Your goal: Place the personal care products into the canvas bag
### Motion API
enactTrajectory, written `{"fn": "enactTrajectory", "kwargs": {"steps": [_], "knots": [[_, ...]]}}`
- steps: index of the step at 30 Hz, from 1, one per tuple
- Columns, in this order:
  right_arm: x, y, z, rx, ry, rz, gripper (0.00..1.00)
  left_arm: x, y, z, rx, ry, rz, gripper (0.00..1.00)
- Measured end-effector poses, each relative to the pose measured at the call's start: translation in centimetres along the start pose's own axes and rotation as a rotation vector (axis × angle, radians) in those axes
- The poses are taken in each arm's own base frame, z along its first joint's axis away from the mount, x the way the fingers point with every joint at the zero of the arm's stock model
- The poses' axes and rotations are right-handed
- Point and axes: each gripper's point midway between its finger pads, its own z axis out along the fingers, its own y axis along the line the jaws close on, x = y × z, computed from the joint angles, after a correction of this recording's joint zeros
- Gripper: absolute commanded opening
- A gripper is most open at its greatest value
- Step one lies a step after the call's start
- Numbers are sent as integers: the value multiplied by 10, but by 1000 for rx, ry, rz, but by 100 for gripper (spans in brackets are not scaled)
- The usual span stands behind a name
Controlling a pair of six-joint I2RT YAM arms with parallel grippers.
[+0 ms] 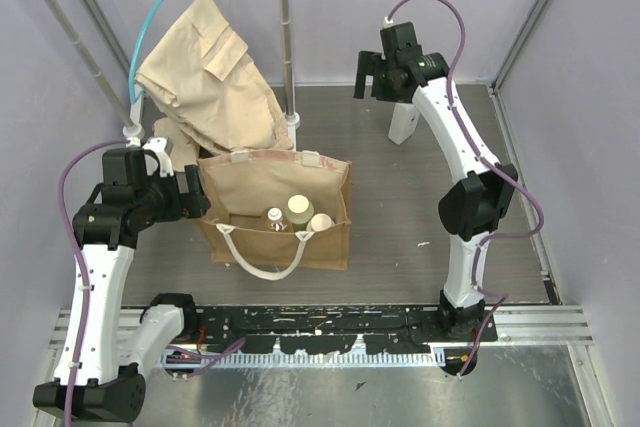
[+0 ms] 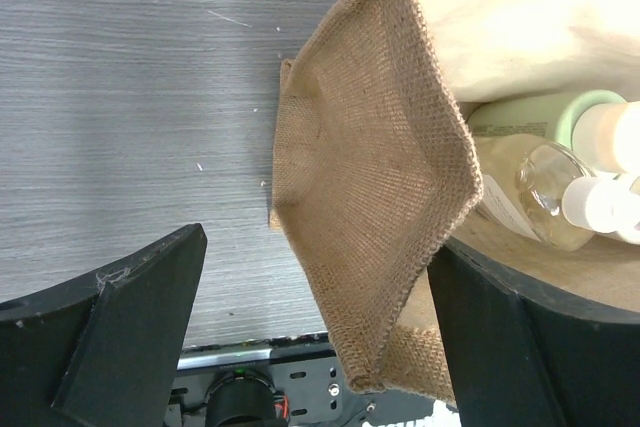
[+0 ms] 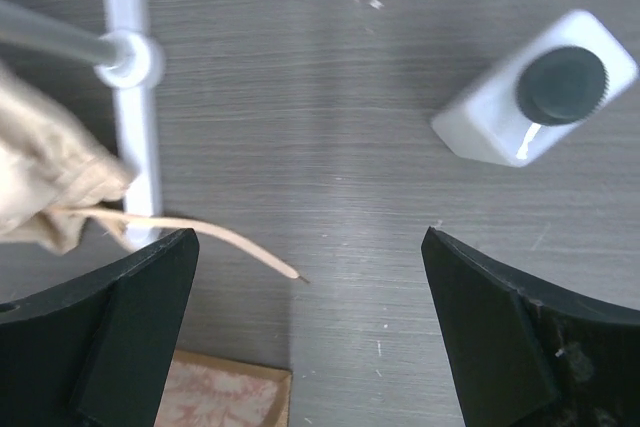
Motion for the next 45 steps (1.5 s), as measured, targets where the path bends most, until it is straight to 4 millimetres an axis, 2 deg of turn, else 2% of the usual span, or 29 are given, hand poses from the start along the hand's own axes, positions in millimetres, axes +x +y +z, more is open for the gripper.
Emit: {"fn": "enactTrajectory", "kwargs": {"steps": [4, 7, 10, 15, 25, 37, 45], "knots": [[17, -37, 29, 120, 73, 93, 100, 0, -3, -1, 16, -9, 1, 98], [22, -59, 39, 192, 86, 149, 100, -3, -7, -2, 39, -26, 4, 98], [22, -73, 41, 239, 81, 193, 100, -5, -10, -3, 59, -36, 6, 98], [24, -83, 48, 286, 77, 238, 100, -6, -15, -3, 83, -42, 9, 98], [57, -101, 90, 384, 148, 287, 100, -3, -17, -3, 96, -44, 7, 98], [68, -121, 106, 471, 152, 325, 100, -3, -18, -4, 102, -48, 7, 98], [63, -132, 111, 499, 130, 339, 98, -3, -18, -4, 105, -48, 7, 98]]}}
